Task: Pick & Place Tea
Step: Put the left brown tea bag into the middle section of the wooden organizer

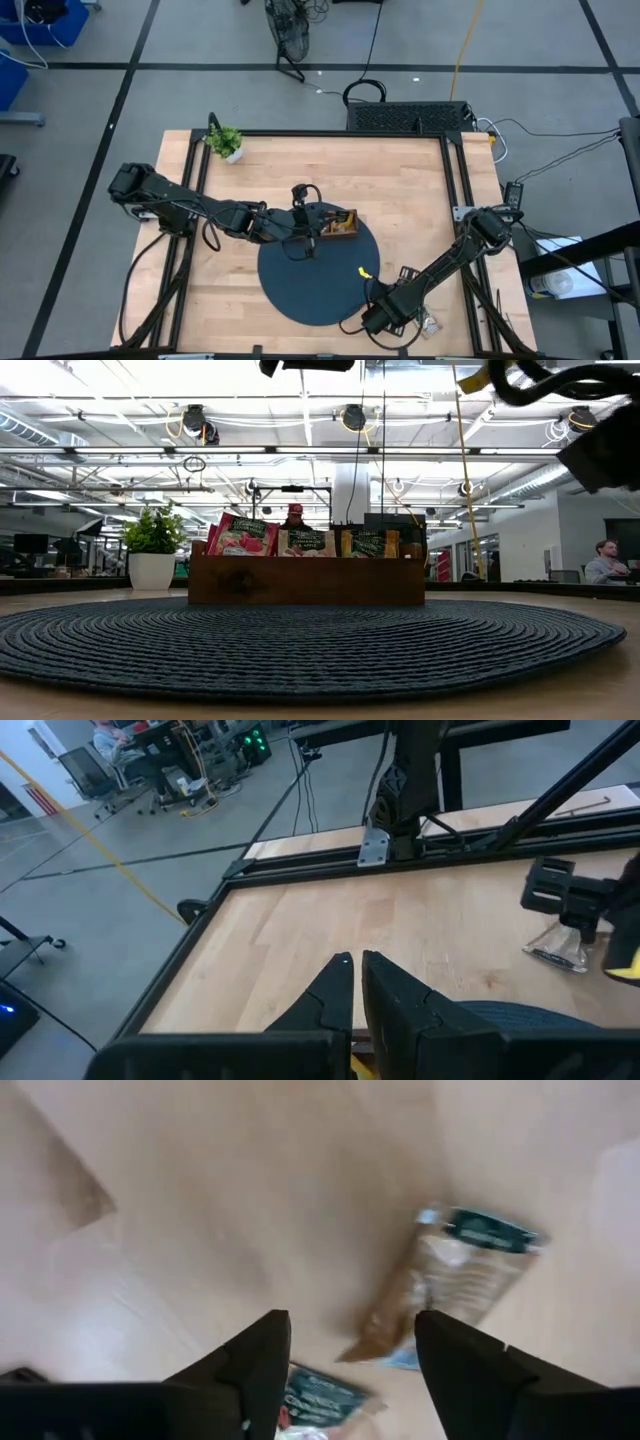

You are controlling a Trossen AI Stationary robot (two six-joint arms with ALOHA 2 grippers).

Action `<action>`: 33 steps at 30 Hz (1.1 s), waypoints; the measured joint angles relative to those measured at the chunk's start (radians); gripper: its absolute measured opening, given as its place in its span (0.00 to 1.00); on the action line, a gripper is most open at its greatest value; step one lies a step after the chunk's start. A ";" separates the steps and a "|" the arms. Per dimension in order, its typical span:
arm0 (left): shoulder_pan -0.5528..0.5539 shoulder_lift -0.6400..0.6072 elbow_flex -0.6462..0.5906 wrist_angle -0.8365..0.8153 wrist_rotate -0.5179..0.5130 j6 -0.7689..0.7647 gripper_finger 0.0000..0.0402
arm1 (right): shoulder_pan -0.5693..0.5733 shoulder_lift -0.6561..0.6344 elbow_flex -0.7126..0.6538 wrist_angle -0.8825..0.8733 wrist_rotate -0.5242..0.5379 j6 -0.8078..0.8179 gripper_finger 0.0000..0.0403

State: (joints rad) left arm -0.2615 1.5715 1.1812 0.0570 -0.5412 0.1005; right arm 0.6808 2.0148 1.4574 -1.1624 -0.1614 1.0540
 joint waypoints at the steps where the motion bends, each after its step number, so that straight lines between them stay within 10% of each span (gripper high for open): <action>1: 0.000 0.000 0.000 0.000 0.000 0.000 0.08 | -0.003 -0.006 0.000 -0.009 -0.001 0.000 0.49; 22: 0.000 0.000 0.000 0.000 0.000 0.000 0.08 | 0.001 -0.021 -0.182 0.101 -0.088 0.149 0.42; 33: 0.000 0.000 0.000 0.000 0.000 0.000 0.08 | 0.002 -0.019 -0.159 0.099 -0.114 0.056 0.03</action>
State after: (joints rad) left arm -0.2615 1.5715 1.1812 0.0566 -0.5411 0.1002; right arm 0.6828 1.9961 1.2981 -1.0634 -0.2758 1.1101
